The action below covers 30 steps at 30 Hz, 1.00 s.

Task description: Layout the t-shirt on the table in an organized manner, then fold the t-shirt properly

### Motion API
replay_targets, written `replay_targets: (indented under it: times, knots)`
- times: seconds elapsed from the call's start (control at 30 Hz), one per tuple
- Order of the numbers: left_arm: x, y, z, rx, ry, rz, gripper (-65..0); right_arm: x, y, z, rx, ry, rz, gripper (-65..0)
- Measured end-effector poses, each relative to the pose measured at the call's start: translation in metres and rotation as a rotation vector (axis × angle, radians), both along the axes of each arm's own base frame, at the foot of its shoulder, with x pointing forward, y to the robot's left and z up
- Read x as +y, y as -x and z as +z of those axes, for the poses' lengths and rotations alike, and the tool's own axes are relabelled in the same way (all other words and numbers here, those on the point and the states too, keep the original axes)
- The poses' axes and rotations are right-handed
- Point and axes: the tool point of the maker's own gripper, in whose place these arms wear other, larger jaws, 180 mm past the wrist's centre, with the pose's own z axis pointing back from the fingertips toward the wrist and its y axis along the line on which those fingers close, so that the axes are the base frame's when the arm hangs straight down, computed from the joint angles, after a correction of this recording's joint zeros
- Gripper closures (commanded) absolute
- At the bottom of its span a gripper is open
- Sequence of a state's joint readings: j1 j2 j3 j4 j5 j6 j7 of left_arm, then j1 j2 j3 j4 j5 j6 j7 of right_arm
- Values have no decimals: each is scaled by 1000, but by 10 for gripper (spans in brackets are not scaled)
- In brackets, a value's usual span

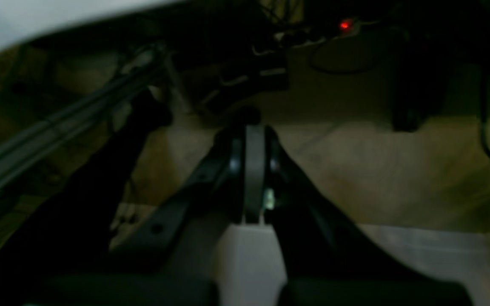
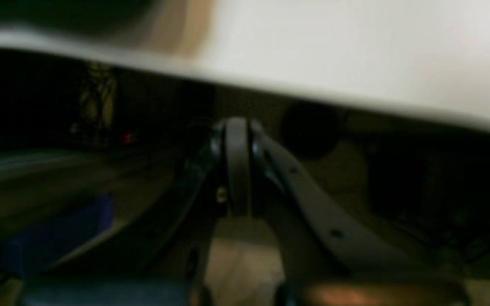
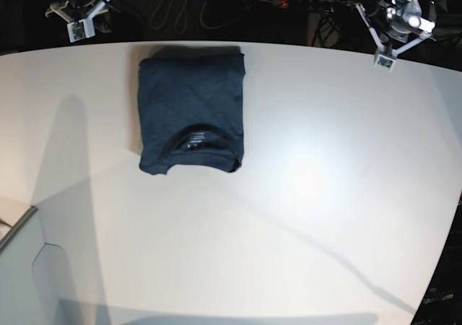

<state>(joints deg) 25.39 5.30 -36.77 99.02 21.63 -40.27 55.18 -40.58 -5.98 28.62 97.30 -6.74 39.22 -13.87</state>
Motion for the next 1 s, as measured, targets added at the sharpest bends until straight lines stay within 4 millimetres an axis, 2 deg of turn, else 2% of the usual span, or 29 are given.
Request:
replay_targets:
  times: [0.17,0.27,0.33,0.4,0.5,0.63,0.77,0.83,0.9,0.97,1.0]
  knots:
    - [-31,12,-29,-31,122,7,0,-7,45,-30,136,-25,-2,0]
    - [-47,27,-51,-7,195,26,0,-11,65,-46,204,-38,-12,0]
    - [-57,38,-67,15,243,41,0,-7,70,-58,229,-70,-26,0]
    - [-66,55,-82,66,280,51,0,6,77,-74,275,-109,-14,0]
    - [-76,63,-101,86,340,73,0,20,78,-90,299,-164,-25,0]
    - [-76,64,-126,111,400,106,0,35,85,-117,370,-233,-61,0]
    - [-66,72,-148,131,465,237,0,54,71,-135,313,-329,-134,0]
    - [-59,64,-155,105,491,295,0,64,66,-142,275,-376,-172,0]
    - [-60,51,-160,82,535,338,0,72,65,-150,241,-426,-233,0]
    - [-59,38,-164,38,547,380,0,66,72,-163,243,-402,-287,0]
    - [-53,33,-168,11,510,415,0,57,77,-172,256,-344,-320,0]
